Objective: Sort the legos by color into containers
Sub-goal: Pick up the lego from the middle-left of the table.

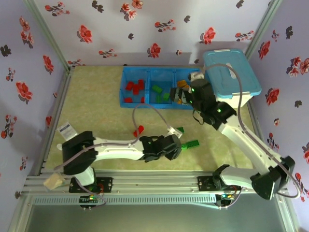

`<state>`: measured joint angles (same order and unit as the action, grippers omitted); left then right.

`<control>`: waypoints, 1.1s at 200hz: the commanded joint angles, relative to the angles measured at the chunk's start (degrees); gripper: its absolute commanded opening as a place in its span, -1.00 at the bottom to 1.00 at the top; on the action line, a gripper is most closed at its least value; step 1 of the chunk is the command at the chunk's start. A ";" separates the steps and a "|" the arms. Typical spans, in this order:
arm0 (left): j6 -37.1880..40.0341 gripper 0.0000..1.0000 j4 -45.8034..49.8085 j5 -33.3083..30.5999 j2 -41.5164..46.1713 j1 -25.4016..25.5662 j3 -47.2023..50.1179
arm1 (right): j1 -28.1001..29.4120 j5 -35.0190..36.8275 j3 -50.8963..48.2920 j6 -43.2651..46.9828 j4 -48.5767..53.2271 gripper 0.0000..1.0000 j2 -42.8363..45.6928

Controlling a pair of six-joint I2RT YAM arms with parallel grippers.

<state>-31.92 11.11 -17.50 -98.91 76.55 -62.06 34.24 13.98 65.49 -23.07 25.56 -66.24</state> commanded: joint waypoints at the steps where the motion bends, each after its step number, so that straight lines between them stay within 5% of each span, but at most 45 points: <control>1: 0.42 0.29 1.14 5.41 -4.32 0.21 -4.30 | -1.54 3.69 -4.08 -2.98 -2.71 0.99 3.78; 220: -0.96 0.23 7.26 12.04 -17.31 -4.13 -15.82 | -1.97 3.95 -16.52 -8.82 0.45 0.99 16.40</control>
<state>-33.87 16.12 -6.15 -114.41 72.95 -76.01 32.56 16.58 50.22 -30.52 25.56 -51.24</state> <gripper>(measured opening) 0.624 0.993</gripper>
